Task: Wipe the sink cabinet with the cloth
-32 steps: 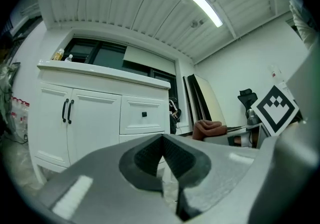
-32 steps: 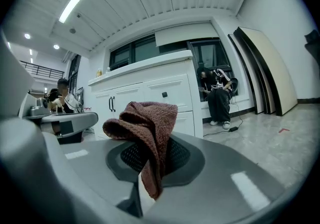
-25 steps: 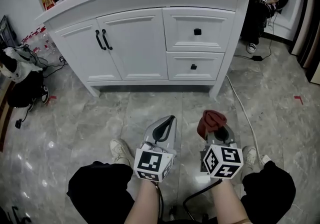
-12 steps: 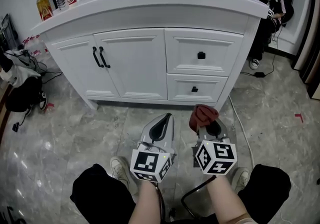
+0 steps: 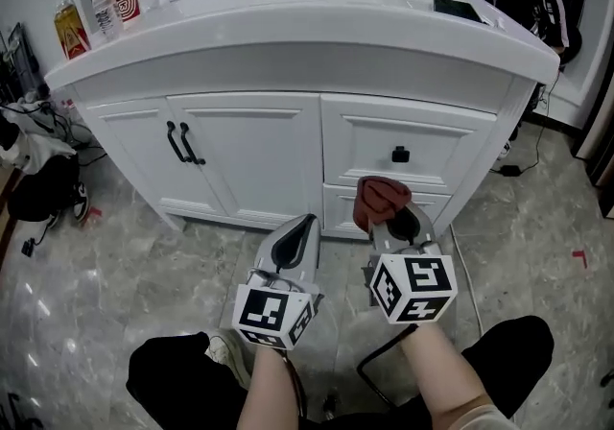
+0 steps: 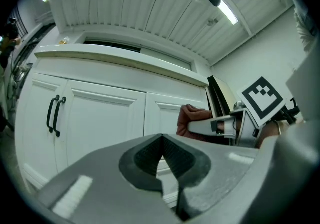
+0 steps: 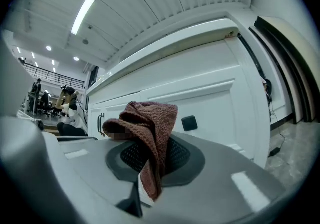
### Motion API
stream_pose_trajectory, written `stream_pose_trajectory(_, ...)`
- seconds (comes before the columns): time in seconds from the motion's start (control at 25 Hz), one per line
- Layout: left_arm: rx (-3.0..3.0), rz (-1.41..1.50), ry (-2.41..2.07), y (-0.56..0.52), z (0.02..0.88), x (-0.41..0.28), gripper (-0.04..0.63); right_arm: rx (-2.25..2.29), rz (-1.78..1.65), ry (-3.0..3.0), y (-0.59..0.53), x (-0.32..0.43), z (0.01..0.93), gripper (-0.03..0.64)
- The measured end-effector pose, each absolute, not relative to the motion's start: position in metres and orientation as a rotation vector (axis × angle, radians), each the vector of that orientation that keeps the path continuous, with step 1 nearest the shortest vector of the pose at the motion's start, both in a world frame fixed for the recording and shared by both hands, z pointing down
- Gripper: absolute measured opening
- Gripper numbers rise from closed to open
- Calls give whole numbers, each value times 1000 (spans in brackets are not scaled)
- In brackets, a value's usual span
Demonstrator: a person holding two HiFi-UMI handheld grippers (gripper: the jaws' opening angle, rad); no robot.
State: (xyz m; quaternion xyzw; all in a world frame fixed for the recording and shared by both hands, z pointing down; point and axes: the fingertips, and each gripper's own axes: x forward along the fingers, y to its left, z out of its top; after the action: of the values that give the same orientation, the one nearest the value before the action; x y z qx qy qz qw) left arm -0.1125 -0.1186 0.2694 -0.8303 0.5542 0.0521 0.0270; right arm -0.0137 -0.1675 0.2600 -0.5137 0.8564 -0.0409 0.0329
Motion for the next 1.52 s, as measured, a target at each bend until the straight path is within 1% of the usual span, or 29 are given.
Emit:
stream_pose_trajectory(0.32, -2519, 126, 1738, -178, 264, -138, 0, -1411, -76, 2658, -224, -63, 212, 80)
stream_pose_trajectory(0.48, -2518, 130, 1749, -187, 269, -142, 0, -1344, -43, 2678, -235, -85, 195, 80)
stream_pose_trajectory(0.6, -2547, 101, 1749, -189, 281, -141, 0, -1316, -77, 2664, -238, -86, 192, 83)
stream_pose_trajectory(0.88, -2576, 98, 1669, -188, 278, -119, 0, -1364, -48, 2636, -238, -51, 188, 82)
stream_pose_trajectory(1.32, -2700, 36, 1470, -189, 298, -62, 0, -1609, -46, 2483, -239, 46, 187, 81)
stream_pose_trajectory(1.52, -2720, 45, 1423, -183, 297, -51, 0, -1749, -18, 2392, -238, 87, 186, 81)
